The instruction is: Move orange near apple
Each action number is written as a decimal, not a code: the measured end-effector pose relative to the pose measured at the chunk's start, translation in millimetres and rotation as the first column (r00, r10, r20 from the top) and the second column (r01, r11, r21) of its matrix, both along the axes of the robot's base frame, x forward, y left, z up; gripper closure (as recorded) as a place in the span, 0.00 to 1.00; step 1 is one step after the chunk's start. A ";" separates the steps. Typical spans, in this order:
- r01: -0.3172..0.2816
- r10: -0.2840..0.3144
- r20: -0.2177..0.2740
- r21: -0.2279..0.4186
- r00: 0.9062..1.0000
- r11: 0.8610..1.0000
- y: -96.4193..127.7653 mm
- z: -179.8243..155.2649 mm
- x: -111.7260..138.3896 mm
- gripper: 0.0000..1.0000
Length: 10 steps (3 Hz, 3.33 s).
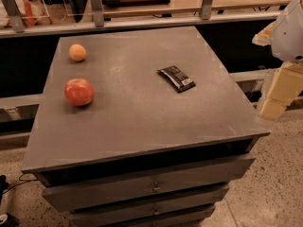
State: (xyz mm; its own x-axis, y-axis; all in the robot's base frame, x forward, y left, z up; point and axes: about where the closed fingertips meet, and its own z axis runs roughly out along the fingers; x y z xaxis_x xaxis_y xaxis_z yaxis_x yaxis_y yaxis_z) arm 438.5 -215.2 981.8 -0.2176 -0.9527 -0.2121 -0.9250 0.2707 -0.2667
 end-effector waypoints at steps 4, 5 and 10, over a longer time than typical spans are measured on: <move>0.037 -0.097 0.202 0.284 0.975 0.958 11.6 9.8 86.9 0.00; -0.002 -0.129 0.262 0.448 0.956 0.894 28.4 12.3 133.2 0.00; -0.106 -0.115 0.245 0.732 0.963 0.673 139.6 16.2 234.6 0.00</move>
Offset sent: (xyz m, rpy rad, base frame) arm 0.0250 -0.0005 0.0068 0.0373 -0.0956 -0.0824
